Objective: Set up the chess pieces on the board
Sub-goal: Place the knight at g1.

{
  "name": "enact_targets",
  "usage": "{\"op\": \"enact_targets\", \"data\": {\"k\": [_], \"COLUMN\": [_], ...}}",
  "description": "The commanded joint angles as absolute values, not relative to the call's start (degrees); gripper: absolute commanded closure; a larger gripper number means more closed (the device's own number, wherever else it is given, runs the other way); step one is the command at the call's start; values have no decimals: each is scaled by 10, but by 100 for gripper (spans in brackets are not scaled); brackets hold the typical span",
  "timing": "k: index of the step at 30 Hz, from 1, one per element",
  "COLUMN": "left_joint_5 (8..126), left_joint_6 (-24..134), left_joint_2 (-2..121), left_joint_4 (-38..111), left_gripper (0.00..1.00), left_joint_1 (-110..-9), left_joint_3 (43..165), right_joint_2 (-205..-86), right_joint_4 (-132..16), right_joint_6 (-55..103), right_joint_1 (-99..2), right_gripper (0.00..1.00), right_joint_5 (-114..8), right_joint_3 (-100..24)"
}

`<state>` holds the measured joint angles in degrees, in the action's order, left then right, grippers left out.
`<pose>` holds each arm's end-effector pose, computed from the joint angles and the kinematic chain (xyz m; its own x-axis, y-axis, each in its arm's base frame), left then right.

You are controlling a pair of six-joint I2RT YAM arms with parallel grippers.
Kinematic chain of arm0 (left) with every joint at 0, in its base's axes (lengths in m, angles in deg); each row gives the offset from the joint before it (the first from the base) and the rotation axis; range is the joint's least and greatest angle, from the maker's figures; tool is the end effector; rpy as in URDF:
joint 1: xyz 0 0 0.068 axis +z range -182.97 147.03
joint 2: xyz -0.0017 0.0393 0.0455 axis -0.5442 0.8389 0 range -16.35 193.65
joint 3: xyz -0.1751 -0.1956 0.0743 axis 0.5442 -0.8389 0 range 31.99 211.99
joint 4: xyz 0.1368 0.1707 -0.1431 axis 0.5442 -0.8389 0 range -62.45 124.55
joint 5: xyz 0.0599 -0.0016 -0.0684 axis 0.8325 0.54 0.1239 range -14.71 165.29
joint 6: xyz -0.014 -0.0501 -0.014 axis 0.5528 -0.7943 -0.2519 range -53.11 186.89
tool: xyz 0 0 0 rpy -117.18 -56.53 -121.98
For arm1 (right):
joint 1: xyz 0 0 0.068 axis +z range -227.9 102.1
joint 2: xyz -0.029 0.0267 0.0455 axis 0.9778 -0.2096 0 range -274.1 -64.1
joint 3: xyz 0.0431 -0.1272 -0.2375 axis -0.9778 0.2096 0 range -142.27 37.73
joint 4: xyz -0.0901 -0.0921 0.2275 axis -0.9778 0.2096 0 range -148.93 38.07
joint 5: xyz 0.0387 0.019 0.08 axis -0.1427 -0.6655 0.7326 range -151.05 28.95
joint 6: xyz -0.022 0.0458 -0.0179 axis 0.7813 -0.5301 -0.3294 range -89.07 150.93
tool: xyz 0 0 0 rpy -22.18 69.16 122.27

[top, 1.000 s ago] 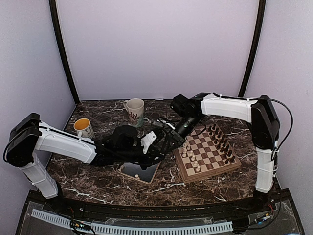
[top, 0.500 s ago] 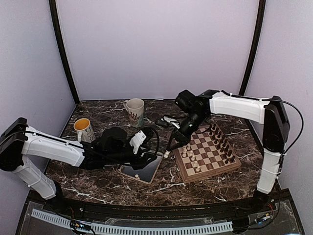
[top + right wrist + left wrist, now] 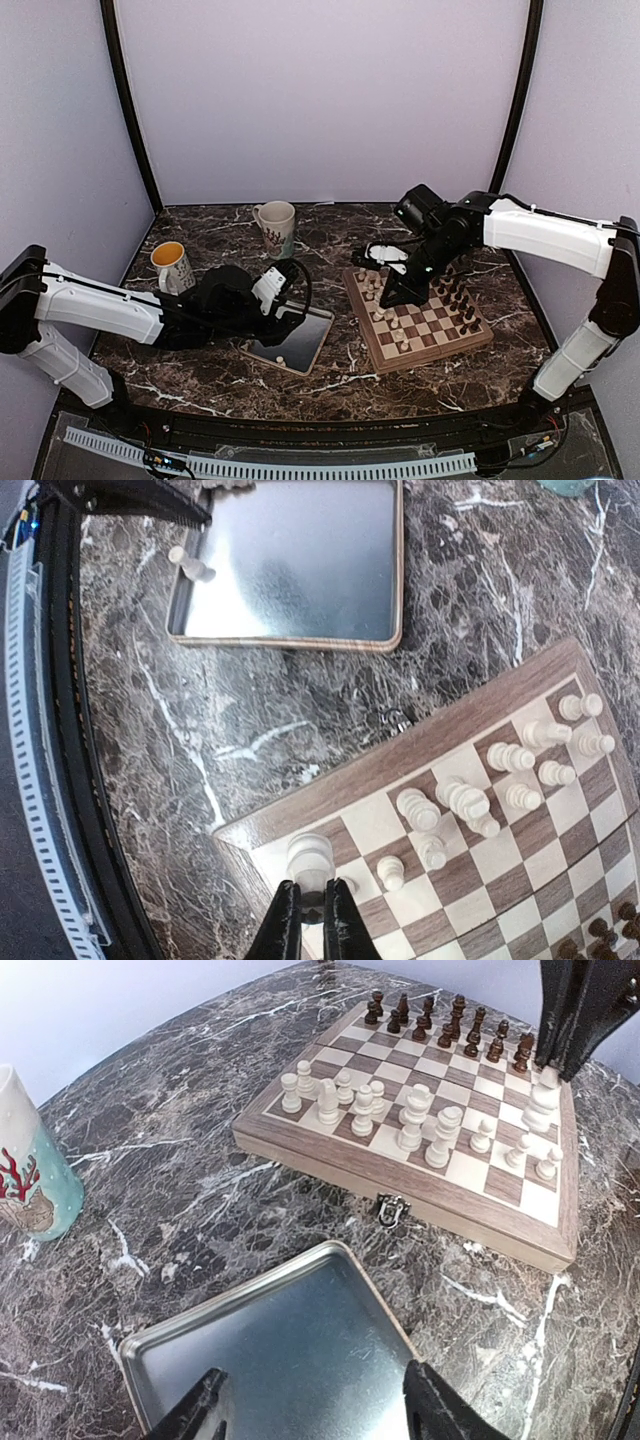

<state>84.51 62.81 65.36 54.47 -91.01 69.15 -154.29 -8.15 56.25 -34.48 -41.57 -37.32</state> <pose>0.1624 -0.2496 0.2003 -0.2741 0.3065 -0.9115 0.7427 0.6696 0.0019 0.2220 0.2265 0.2732 -0.2800 -0.8201 -0.4990 -0.9587 0.2661 0.1007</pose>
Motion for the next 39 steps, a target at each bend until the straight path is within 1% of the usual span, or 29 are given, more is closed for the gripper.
{"op": "enact_targets", "data": {"k": [1, 3, 6, 8, 21, 39], "left_joint_5": [877, 890, 907, 909, 920, 915], "left_joint_6": [606, 595, 579, 568, 543, 531], "left_joint_2": [664, 665, 662, 663, 677, 689], "left_joint_4": [531, 530, 533, 525, 495, 497], "left_gripper": [40, 40, 32, 31, 32, 33], "left_joint_1": [-911, -911, -909, -905, -900, -899], "left_joint_3": [708, 708, 703, 704, 708, 707], "right_joint_2": [-1514, -1515, -1519, -1523, -1537, -1569], "right_joint_4": [-126, -140, -157, -163, -191, -193], "right_joint_6": [584, 586, 596, 602, 611, 619], "right_joint_1": [-339, -339, -338, -336, -298, -284], "right_gripper": [94, 94, 93, 93, 93, 93], "right_joint_5": [-475, -486, -492, -491, -524, -546], "right_joint_3": [-329, -316, -297, -288, -246, -240]}}
